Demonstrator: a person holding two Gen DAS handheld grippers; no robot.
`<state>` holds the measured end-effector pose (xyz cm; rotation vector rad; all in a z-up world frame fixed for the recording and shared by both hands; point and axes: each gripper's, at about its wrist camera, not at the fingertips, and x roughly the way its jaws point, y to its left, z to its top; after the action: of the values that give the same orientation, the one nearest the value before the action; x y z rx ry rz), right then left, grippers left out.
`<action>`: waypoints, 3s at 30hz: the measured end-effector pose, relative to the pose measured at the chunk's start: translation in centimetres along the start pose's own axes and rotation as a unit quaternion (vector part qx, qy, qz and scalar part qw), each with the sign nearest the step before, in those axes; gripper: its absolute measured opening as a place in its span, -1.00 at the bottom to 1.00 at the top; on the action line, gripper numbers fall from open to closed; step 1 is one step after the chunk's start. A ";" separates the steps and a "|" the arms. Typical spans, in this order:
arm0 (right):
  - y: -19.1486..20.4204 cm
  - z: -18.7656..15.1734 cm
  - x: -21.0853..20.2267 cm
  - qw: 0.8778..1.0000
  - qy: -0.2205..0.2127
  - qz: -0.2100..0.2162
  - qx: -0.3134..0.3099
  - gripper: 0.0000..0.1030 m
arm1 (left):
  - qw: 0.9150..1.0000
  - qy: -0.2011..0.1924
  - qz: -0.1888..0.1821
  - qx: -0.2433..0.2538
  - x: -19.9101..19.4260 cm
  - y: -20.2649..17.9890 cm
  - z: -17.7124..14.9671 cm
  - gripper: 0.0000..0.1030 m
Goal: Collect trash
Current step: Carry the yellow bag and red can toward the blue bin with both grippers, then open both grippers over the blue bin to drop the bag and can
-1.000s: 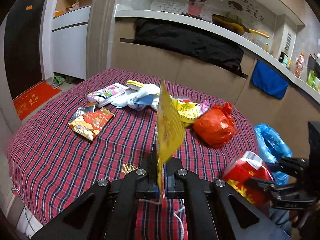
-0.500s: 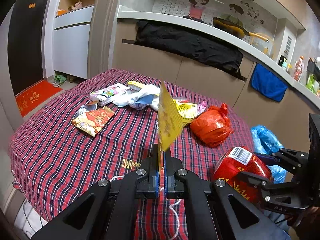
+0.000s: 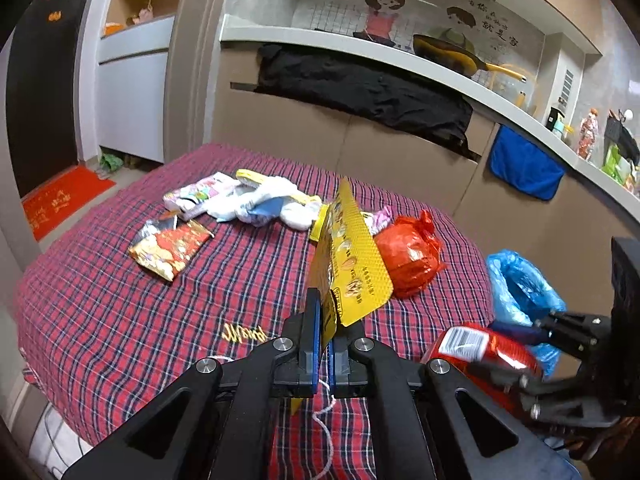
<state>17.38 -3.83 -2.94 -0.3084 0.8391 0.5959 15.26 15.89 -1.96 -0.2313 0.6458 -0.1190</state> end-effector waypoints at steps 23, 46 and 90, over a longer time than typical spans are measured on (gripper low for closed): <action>-0.4 0.8 1.4 1.000 0.016 0.013 0.020 -0.59 | 1.000 -0.013 0.000 -0.026 -0.2 1.1 0.0 -0.97; -1.9 2.2 -0.6 0.997 -0.035 0.000 0.062 -0.59 | 0.999 -0.043 -0.006 -0.005 -1.8 -2.2 2.4 -1.00; -24.9 -8.7 -13.4 0.938 -0.130 -0.181 0.265 -0.58 | 0.973 -0.014 -0.178 0.146 9.7 -32.3 3.9 -1.00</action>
<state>20.22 -32.81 2.44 0.1105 0.6354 0.0481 24.14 -16.42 3.50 -0.0622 0.5464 -0.5516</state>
